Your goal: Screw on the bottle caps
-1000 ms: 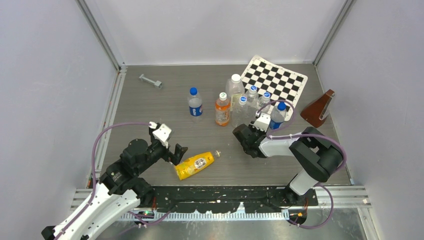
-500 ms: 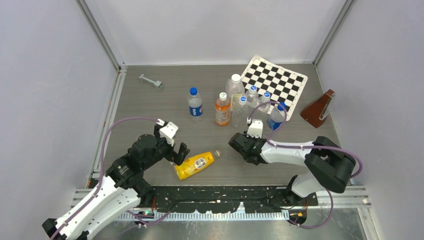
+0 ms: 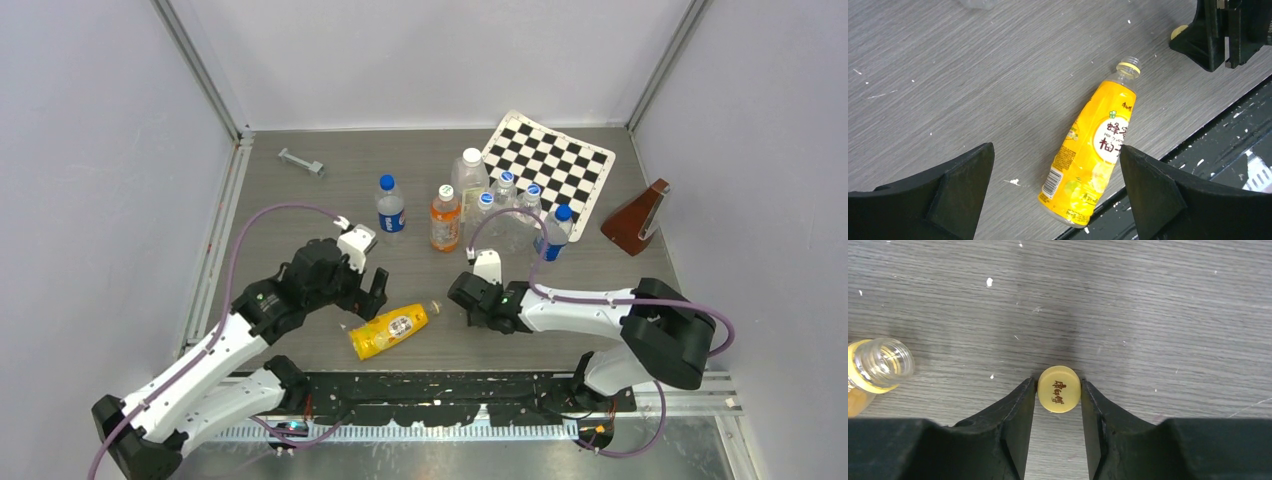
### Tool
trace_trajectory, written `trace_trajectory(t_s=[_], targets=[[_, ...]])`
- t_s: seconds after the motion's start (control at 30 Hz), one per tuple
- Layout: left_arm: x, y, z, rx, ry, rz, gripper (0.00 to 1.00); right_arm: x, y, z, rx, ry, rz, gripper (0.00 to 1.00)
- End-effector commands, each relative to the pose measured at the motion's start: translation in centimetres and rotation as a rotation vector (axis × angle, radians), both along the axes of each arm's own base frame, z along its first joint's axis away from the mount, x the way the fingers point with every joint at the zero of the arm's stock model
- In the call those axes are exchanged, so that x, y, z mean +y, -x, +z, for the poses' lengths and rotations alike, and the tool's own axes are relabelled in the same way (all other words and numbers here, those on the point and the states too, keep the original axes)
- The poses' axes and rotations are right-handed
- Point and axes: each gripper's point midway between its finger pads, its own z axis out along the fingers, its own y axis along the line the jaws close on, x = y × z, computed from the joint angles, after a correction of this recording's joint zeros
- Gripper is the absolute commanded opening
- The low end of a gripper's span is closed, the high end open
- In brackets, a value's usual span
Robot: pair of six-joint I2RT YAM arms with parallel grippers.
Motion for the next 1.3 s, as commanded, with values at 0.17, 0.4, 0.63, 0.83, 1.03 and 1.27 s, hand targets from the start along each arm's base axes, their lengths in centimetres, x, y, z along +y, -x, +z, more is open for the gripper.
trace_trajectory(t_s=[0.17, 0.4, 0.63, 0.83, 1.03, 1.27], targets=[[1.9, -0.6, 0.5, 0.118, -0.162, 0.114, 1.00, 0.9, 1.7, 1.3, 0.106, 0.009, 0.088, 0.67], [1.7, -0.3, 2.6, 0.045, -0.139, 0.040, 1.00, -0.4, 1.8, 5.4, 0.130, 0.007, 0.026, 0.80], [1.4, 0.1, 4.5, -0.081, -0.024, 0.002, 1.00, 0.9, 2.4, 7.0, 0.184, -0.120, 0.000, 0.99], [1.4, -0.3, 3.2, 0.014, -0.120, 0.010, 1.00, 0.4, 1.4, 6.4, 0.282, -0.134, -0.145, 0.90], [1.2, -0.9, 1.9, 0.071, -0.169, 0.031, 1.00, 0.5, 0.7, 5.4, 0.320, -0.167, -0.216, 0.83], [0.8, -1.4, 1.5, 0.067, -0.162, 0.042, 1.00, 0.7, -0.2, 4.1, 0.337, -0.165, -0.247, 0.69]])
